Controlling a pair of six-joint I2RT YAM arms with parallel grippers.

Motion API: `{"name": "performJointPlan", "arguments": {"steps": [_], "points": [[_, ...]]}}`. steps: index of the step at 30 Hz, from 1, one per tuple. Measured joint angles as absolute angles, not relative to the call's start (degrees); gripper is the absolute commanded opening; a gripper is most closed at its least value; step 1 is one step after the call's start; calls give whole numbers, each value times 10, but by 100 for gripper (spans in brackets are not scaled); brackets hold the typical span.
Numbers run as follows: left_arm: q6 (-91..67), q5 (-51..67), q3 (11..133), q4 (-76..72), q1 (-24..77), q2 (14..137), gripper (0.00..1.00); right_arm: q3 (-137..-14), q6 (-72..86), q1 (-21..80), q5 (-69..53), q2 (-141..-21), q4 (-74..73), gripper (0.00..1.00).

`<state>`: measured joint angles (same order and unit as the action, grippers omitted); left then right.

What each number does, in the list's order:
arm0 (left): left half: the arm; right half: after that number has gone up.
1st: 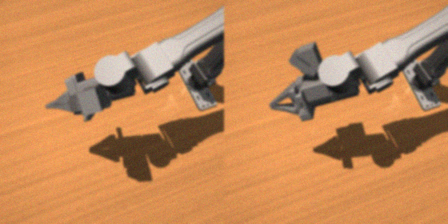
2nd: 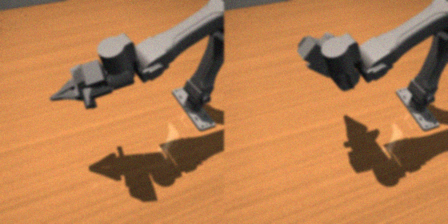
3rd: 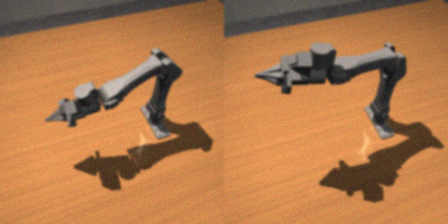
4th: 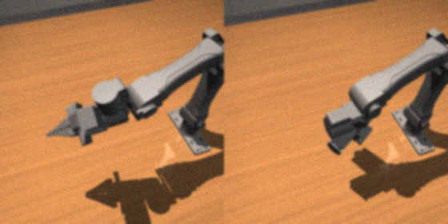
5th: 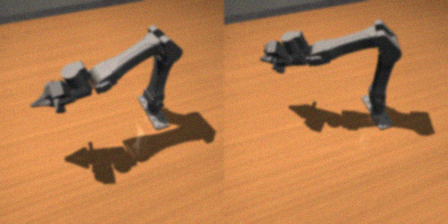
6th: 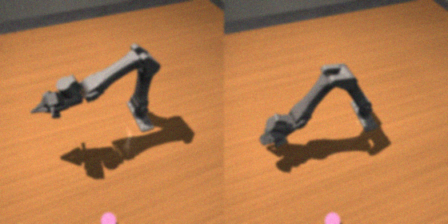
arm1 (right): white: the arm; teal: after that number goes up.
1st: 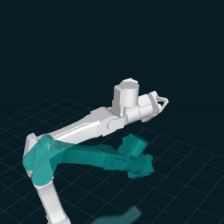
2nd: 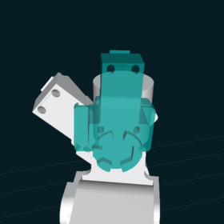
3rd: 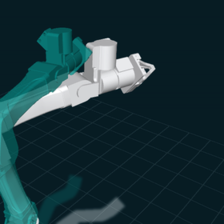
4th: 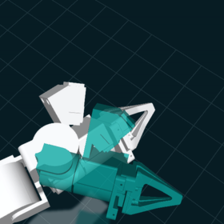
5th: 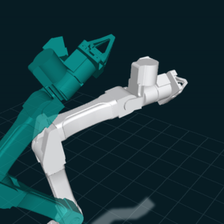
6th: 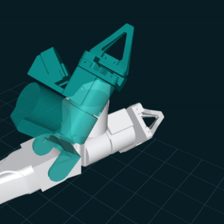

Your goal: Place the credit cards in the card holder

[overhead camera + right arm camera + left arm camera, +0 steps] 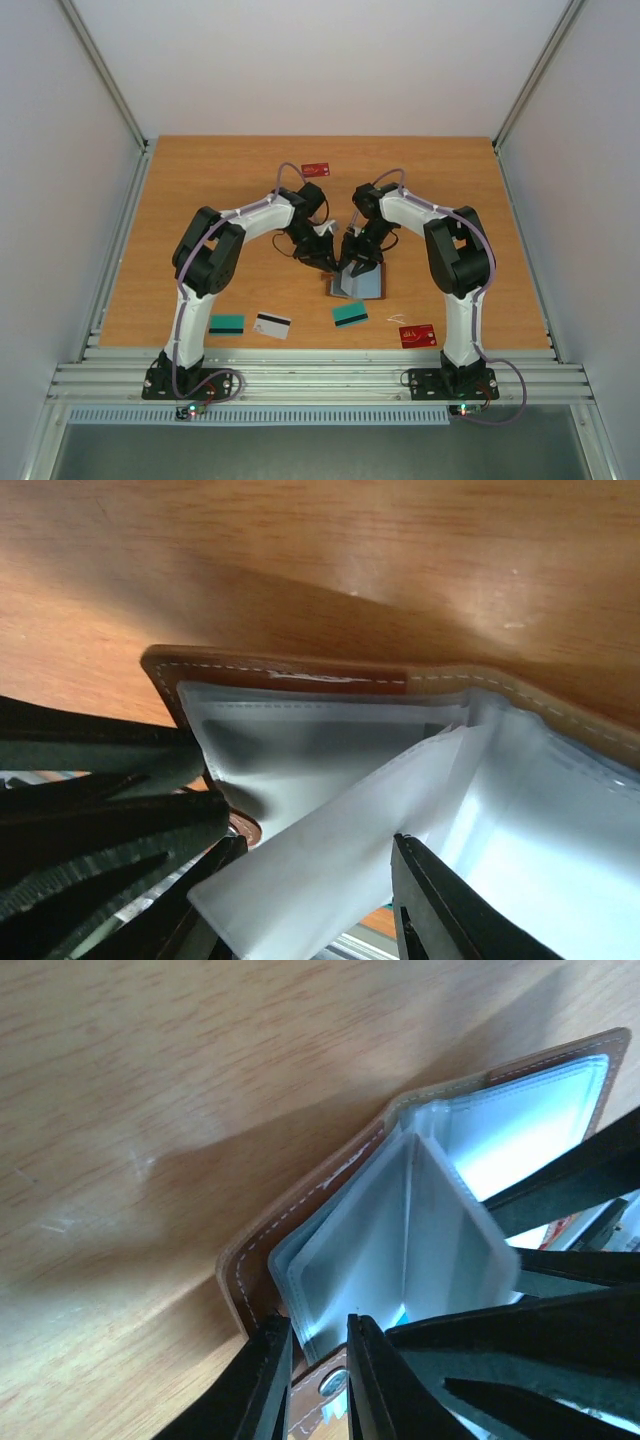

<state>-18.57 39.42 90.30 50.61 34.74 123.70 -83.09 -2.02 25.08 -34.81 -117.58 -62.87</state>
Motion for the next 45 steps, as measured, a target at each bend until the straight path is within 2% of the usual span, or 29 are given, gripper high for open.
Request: {"name": "performJointPlan", "arguments": {"steps": [7,14,24,34,35,38,42,45], "points": [[-192,404,903,504,343,1237,19,-826,-10,251,-360,-1175,-611,50],[-224,373,903,507,340,1216,27,-824,-9,250,-372,-1166,-603,57],[-266,284,897,503,342,1067,28,-819,-23,251,-391,-1090,-585,61],[-295,180,700,510,346,897,38,-660,-7,251,-413,-937,-515,63],[-304,169,677,513,347,880,41,-645,-2,252,-415,-927,-508,62],[-344,131,613,523,347,828,59,-616,12,260,-418,-905,-492,62],[-402,84,556,542,347,782,97,-600,30,291,-413,-889,-466,62],[-456,51,541,569,347,776,99,-591,43,316,-406,-887,-454,60]]}}
